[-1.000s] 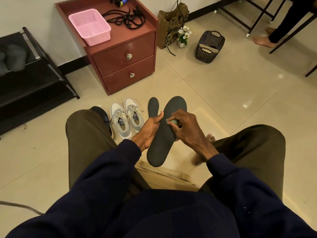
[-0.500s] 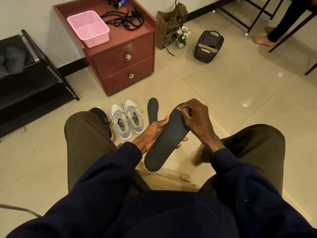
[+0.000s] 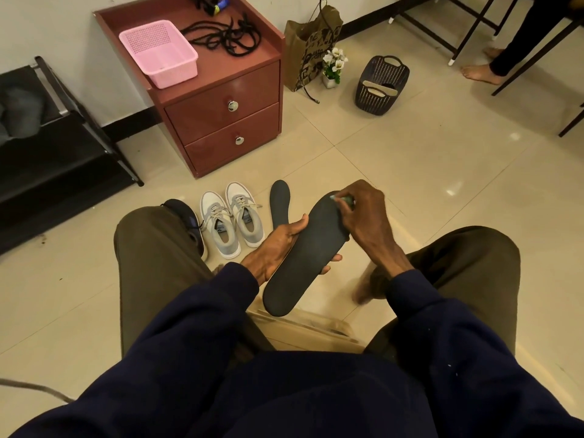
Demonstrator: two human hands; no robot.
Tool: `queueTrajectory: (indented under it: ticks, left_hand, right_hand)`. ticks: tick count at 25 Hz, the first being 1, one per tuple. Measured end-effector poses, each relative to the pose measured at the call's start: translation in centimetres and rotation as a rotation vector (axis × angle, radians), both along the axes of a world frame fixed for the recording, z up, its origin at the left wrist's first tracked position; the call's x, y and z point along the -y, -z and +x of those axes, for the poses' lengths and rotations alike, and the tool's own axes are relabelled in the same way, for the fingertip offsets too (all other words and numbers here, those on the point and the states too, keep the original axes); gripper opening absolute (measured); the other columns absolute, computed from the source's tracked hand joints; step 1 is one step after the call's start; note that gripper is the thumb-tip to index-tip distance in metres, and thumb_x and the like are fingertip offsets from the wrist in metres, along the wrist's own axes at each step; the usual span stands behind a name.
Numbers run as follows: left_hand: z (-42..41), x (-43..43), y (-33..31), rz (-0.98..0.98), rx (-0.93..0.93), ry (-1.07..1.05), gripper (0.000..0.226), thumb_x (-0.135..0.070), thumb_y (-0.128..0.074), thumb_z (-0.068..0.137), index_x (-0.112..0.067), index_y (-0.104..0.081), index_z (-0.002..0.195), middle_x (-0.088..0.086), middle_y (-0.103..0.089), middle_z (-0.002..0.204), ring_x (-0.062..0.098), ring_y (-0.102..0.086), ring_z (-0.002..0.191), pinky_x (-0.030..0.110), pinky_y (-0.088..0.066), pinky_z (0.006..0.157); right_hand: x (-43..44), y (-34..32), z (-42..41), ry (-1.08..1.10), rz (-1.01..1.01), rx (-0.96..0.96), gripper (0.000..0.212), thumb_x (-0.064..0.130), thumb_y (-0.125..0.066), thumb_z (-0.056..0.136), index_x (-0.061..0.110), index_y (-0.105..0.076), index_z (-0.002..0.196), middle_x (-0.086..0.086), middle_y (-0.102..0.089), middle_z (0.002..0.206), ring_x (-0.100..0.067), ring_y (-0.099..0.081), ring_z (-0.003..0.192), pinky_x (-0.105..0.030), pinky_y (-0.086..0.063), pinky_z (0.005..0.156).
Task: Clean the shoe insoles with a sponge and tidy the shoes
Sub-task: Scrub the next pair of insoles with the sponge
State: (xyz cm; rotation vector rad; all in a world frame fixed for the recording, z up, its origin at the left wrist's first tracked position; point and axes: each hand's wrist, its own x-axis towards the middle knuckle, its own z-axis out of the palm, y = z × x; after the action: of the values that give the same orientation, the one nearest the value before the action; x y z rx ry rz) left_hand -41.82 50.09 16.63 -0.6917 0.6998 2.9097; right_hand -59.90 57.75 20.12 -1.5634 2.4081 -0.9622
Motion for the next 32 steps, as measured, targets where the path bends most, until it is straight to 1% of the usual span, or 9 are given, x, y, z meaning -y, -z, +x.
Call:
queueTrajectory:
  ticks: [3, 6, 8, 13, 17, 20, 25, 29, 32]
  left_hand:
    - [0.0, 0.0, 0.0, -0.018, 0.003, 0.005, 0.064, -0.055, -0.037, 0.106, -0.008, -0.057, 0.143, 0.020, -0.052, 0.150, 0.044, -0.054, 0.128, 0.051, -0.052, 0.092]
    - [0.1, 0.5, -0.2, 0.029, 0.043, -0.088, 0.059, -0.054, -0.040, 0.106, -0.008, -0.068, 0.131, 0.021, -0.064, 0.133, 0.042, -0.062, 0.117, 0.054, -0.052, 0.090]
    - [0.1, 0.6, -0.3, 0.071, 0.050, -0.142, 0.057, -0.053, -0.042, 0.107, -0.007, -0.065, 0.132, 0.019, -0.068, 0.125, 0.038, -0.066, 0.110, 0.053, -0.054, 0.085]
    - [0.2, 0.7, 0.0, 0.019, 0.116, -0.153, 0.062, -0.055, -0.041, 0.106, -0.006, -0.068, 0.132, 0.019, -0.061, 0.139, 0.043, -0.058, 0.125, 0.051, -0.054, 0.091]
    - [0.4, 0.9, -1.3, -0.064, 0.180, -0.283, 0.051, -0.043, -0.040, 0.109, -0.008, -0.076, 0.116, 0.012, -0.075, 0.117, 0.026, -0.072, 0.106, 0.040, -0.058, 0.093]
    - [0.7, 1.6, -0.9, -0.155, 0.188, -0.374, 0.046, -0.044, -0.044, 0.108, -0.010, -0.072, 0.123, 0.009, -0.073, 0.123, 0.026, -0.067, 0.119, 0.036, -0.054, 0.100]
    - [0.1, 1.1, -1.1, -0.062, 0.153, -0.325, 0.054, -0.052, -0.045, 0.105, -0.009, -0.065, 0.131, 0.016, -0.070, 0.126, 0.030, -0.072, 0.105, 0.051, -0.058, 0.095]
    - [0.4, 2.3, 0.3, -0.048, 0.137, -0.431, 0.067, -0.056, -0.045, 0.104, -0.004, -0.052, 0.146, 0.022, -0.060, 0.140, 0.034, -0.061, 0.126, 0.048, -0.044, 0.114]
    - [0.9, 2.9, -0.1, 0.002, 0.105, -0.476, 0.065, -0.058, -0.041, 0.105, -0.005, -0.064, 0.133, 0.022, -0.065, 0.134, 0.034, -0.064, 0.121, 0.047, -0.049, 0.109]
  right_hand:
    - [-0.9, 0.3, -0.7, 0.148, -0.008, 0.042, 0.006, 0.019, -0.070, 0.094, 0.017, -0.076, 0.094, -0.001, -0.067, 0.094, -0.014, -0.061, 0.086, -0.027, -0.050, 0.074]
    - [-0.7, -0.1, 2.7, -0.102, -0.007, 0.070, 0.006, 0.017, -0.073, 0.093, 0.013, -0.077, 0.096, 0.000, -0.067, 0.093, -0.008, -0.061, 0.082, -0.017, -0.049, 0.069]
    - [-0.5, 0.1, 3.5, -0.215, 0.028, 0.010, 0.007, 0.017, -0.074, 0.093, 0.013, -0.077, 0.097, -0.001, -0.068, 0.095, -0.008, -0.061, 0.084, -0.021, -0.049, 0.074]
    - [-0.7, 0.8, 0.2, 0.042, 0.003, -0.020, 0.009, 0.022, -0.070, 0.095, 0.014, -0.075, 0.098, -0.002, -0.067, 0.095, -0.014, -0.061, 0.086, -0.032, -0.052, 0.075]
    - [-0.9, -0.2, 5.2, -0.293, 0.057, 0.054, 0.008, 0.014, -0.076, 0.090, 0.010, -0.077, 0.097, -0.002, -0.069, 0.093, -0.011, -0.061, 0.083, -0.026, -0.052, 0.074]
    - [-0.8, -0.2, 6.8, -0.483, 0.091, 0.041, 0.008, 0.011, -0.078, 0.088, 0.009, -0.077, 0.095, -0.003, -0.068, 0.092, -0.010, -0.061, 0.081, -0.017, -0.046, 0.072]
    - [-0.6, 0.7, 3.5, -0.111, -0.035, -0.008, 0.004, 0.009, -0.074, 0.091, 0.007, -0.074, 0.094, -0.007, -0.066, 0.093, -0.020, -0.061, 0.084, -0.038, -0.054, 0.074]
    - [-1.4, -0.1, 7.9, -0.443, 0.075, 0.173, 0.006, 0.013, -0.078, 0.088, 0.013, -0.076, 0.094, 0.003, -0.066, 0.093, -0.002, -0.058, 0.081, -0.024, -0.049, 0.077]
    - [-0.9, 0.2, 7.4, -0.393, 0.034, 0.237, 0.007, 0.017, -0.079, 0.089, 0.012, -0.076, 0.092, 0.004, -0.065, 0.089, -0.003, -0.057, 0.078, -0.017, -0.044, 0.068]
